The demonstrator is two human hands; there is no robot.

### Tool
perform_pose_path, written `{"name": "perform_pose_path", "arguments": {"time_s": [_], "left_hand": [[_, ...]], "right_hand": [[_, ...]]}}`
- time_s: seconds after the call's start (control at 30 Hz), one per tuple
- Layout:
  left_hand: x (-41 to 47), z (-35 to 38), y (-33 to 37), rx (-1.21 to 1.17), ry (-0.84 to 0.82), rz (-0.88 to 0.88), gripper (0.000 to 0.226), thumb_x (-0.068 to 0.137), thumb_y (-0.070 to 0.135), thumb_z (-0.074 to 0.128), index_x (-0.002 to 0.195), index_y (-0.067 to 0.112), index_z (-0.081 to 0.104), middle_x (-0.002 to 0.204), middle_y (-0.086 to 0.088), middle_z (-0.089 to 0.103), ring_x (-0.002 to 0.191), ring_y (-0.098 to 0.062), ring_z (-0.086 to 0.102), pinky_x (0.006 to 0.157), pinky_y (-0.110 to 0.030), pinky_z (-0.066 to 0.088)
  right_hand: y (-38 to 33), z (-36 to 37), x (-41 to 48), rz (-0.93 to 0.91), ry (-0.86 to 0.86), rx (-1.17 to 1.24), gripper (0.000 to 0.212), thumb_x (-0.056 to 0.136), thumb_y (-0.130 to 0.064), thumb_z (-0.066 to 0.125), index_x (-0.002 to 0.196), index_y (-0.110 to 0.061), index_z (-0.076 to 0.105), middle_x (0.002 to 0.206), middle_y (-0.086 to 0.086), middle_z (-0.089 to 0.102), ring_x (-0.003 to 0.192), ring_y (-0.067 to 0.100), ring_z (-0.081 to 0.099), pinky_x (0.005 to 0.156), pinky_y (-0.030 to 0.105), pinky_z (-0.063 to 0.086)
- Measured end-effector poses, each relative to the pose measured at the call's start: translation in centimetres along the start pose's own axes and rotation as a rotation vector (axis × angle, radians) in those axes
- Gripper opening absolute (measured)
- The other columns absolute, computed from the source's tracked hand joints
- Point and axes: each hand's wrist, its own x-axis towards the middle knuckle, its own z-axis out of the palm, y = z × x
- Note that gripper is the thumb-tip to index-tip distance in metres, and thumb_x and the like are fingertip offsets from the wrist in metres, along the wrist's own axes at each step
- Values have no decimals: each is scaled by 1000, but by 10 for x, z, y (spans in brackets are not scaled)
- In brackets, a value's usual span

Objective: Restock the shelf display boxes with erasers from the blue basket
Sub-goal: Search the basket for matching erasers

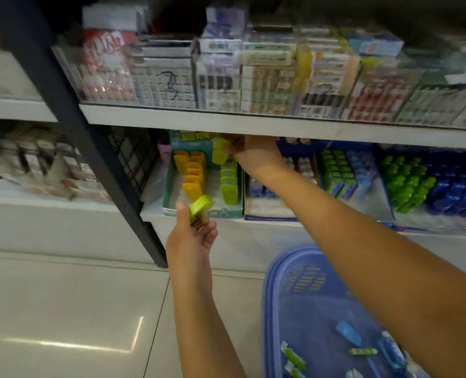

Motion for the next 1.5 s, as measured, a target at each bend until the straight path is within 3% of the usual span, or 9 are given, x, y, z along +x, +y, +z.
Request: {"name": "perform_pose_path", "arguments": {"time_s": [0.13, 0.3, 0.7, 0.83, 1.07, 1.23, 1.33, 1.43, 1.5], "left_hand": [[2, -2, 1, 0, -24, 27, 28, 93, 39, 56, 90, 13, 66, 65, 4, 69, 65, -8, 69, 58, -18, 53], [2, -8, 5, -28, -29, 55, 20, 94, 31, 56, 99, 15, 66, 82, 1, 71, 78, -9, 71, 69, -19, 55], [2, -12, -2, 6, -49, 95, 21, 90, 16, 63, 108, 25, 65, 92, 7, 72, 82, -9, 70, 70, -18, 55], [0, -4, -3, -7, -51, 90, 26, 89, 10, 63, 115, 11, 62, 90, 3, 71, 75, -7, 69, 69, -17, 55], [-8, -1, -3, -96, -111, 68, 23, 93, 12, 58, 116, 13, 62, 107, -2, 71, 95, -16, 70, 81, -23, 56], [-7, 3, -3, -80, -161, 136, 23, 93, 13, 58, 116, 14, 62, 112, -4, 69, 98, -16, 69, 80, -22, 55], [-4, 8, -6, 105, -66, 222, 25, 94, 13, 57, 118, 14, 61, 113, -3, 67, 101, -14, 67, 90, -23, 53], [-1, 12, -12, 595, 53, 443, 29, 95, 19, 55, 123, 17, 58, 123, 5, 58, 111, -5, 54, 88, -5, 39], [-1, 12, -17, 831, 46, 536, 29, 95, 20, 54, 123, 19, 58, 129, 5, 52, 121, -7, 45, 93, -9, 31]], "right_hand": [[-2, 15, 15, -51, -51, 15, 14, 88, -9, 60, 102, -11, 62, 116, 9, 62, 111, 26, 56, 90, 27, 44], [-1, 28, 24, -129, -84, -241, 25, 84, -4, 60, 108, -10, 63, 120, 9, 62, 112, 26, 56, 93, 29, 44], [-1, 34, 22, -257, -37, -531, 39, 98, -27, 45, 129, -4, 50, 131, 18, 50, 122, 32, 45, 97, 29, 34], [2, 29, 18, -278, -84, -619, 47, 97, -39, 45, 129, -6, 51, 132, 17, 50, 122, 32, 44, 100, 33, 35], [-17, 5, -8, -234, -194, -301, 40, 95, -40, 50, 131, -23, 52, 140, 5, 47, 121, 21, 47, 96, 26, 38], [-23, -10, -60, -109, -450, 337, 14, 84, -23, 69, 98, -19, 68, 84, -5, 68, 64, -2, 62, 65, 16, 54], [-23, -17, -53, -77, -310, 398, 18, 81, -17, 73, 98, -17, 67, 86, -1, 68, 70, 2, 63, 70, 14, 54], [-21, -16, -28, -18, -112, 192, 30, 85, -29, 68, 113, -20, 63, 102, -7, 62, 89, 5, 54, 64, 0, 39], [-17, -10, -13, -23, -106, 45, 34, 87, -31, 66, 119, -21, 61, 108, -9, 60, 96, 5, 50, 63, 3, 33]]}}
